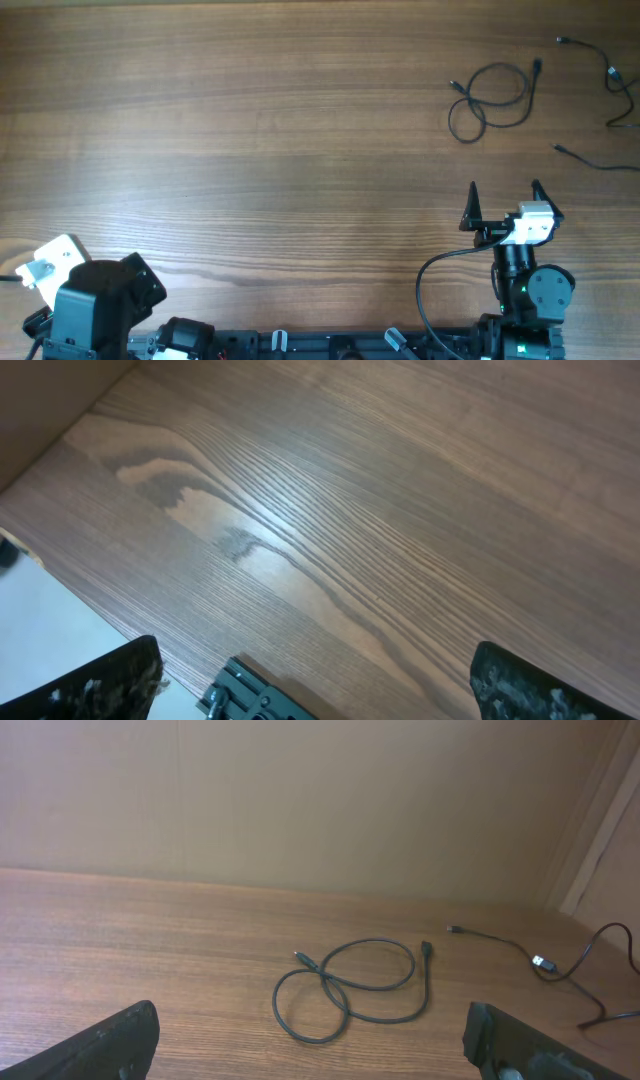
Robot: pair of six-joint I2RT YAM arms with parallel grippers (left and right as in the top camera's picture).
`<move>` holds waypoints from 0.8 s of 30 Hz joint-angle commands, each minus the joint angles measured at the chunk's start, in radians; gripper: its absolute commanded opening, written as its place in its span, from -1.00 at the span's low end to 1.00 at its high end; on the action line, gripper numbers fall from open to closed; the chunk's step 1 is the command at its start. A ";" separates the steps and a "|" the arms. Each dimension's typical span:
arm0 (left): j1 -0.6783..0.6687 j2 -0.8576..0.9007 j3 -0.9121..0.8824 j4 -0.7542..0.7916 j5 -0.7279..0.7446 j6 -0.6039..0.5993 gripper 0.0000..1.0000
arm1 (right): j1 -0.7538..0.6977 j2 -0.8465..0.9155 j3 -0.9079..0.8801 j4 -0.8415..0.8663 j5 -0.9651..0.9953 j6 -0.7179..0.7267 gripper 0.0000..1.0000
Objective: Untangle cables
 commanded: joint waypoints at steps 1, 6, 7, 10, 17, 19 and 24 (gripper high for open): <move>0.005 -0.003 -0.002 -0.001 -0.025 0.082 1.00 | -0.005 -0.013 -0.005 0.005 0.009 -0.011 0.99; 0.050 -0.007 -0.002 -0.001 -0.025 0.082 1.00 | -0.005 -0.013 -0.005 0.005 0.009 -0.012 0.99; 0.076 -0.013 -0.002 -0.001 -0.025 0.082 1.00 | -0.005 -0.013 -0.005 0.005 0.009 -0.011 0.99; 0.119 -0.056 -0.002 -0.001 -0.025 0.082 1.00 | -0.005 -0.013 -0.005 0.005 0.009 -0.012 1.00; 0.182 -0.328 -0.002 -0.001 -0.026 0.082 1.00 | -0.005 -0.013 -0.005 0.005 0.009 -0.012 0.99; 0.187 -0.425 -0.002 -0.001 -0.026 0.082 1.00 | -0.005 -0.013 -0.005 0.005 0.009 -0.011 1.00; 0.250 -0.562 -0.002 -0.001 -0.026 0.082 1.00 | -0.005 -0.013 -0.005 0.005 0.009 -0.011 1.00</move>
